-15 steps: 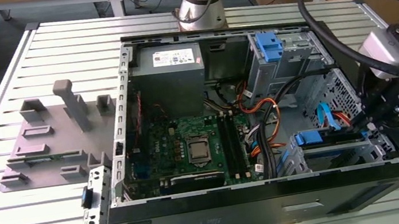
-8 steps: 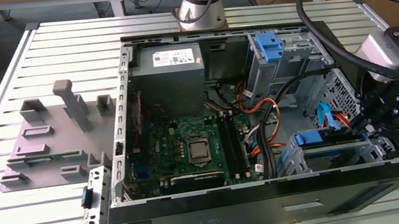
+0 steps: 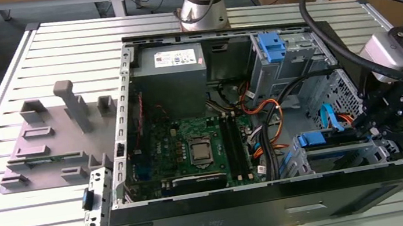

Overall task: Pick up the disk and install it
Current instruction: 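Insert the second disk wire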

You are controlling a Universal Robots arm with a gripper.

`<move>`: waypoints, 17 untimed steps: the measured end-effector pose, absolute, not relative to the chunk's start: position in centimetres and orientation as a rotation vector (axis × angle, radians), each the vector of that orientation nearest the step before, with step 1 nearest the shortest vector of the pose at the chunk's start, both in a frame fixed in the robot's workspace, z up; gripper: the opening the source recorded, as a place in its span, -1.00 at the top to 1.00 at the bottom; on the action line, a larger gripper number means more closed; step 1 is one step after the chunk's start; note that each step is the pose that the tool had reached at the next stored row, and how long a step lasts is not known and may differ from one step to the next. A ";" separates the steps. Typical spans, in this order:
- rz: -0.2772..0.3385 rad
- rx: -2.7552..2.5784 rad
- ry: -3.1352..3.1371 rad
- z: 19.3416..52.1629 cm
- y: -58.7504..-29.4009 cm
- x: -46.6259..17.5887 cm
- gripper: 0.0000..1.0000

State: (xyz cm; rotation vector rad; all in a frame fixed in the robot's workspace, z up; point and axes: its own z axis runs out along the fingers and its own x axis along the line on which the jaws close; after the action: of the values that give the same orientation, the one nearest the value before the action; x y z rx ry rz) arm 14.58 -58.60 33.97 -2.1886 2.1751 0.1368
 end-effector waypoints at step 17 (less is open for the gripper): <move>0.136 -2.189 2.175 33.5 -58.6 14.5 0.52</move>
State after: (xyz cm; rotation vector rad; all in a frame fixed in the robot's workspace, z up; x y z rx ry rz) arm 14.52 -58.59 33.45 -2.1888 2.1753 0.1364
